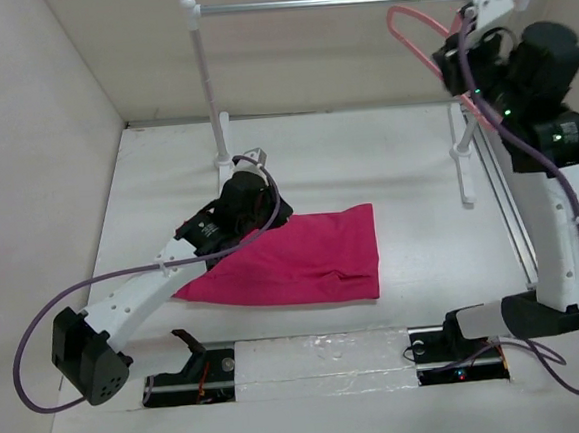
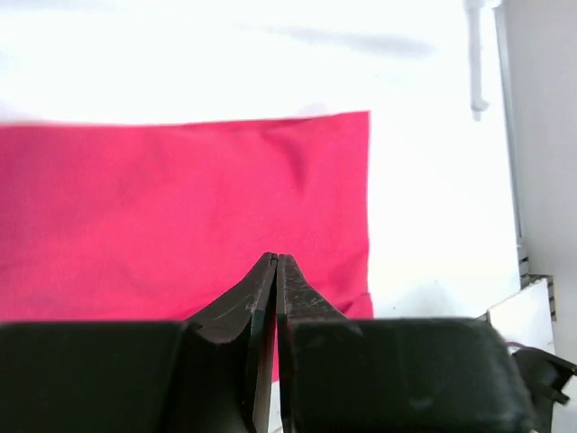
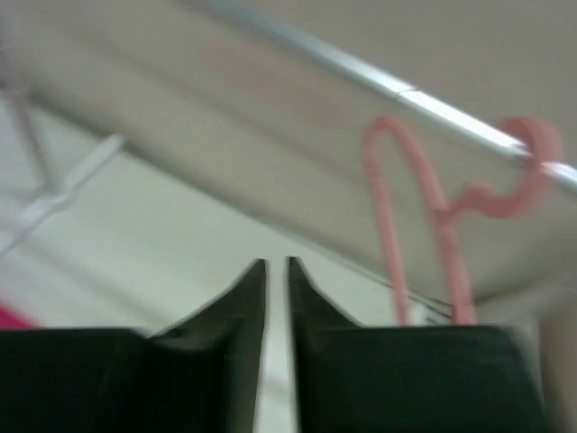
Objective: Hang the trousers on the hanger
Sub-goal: Grab a hanger with the right arm
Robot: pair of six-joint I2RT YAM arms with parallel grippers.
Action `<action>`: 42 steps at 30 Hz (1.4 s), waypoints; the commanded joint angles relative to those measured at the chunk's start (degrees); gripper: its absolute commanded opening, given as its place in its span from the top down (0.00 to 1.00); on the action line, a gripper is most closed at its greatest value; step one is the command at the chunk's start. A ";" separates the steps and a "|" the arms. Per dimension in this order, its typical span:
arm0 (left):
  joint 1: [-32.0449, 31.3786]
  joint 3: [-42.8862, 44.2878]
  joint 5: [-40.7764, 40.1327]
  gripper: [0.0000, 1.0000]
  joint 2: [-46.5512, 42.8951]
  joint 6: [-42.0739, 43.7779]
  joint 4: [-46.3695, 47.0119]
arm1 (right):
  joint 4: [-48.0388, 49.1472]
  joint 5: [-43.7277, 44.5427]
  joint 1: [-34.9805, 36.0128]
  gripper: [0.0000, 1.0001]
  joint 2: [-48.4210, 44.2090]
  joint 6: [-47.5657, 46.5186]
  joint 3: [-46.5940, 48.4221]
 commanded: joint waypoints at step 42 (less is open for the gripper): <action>-0.17 13.23 14.20 0.48 3.20 8.90 -1.78 | 8.63 -6.74 -24.69 1.00 0.91 1.55 -10.83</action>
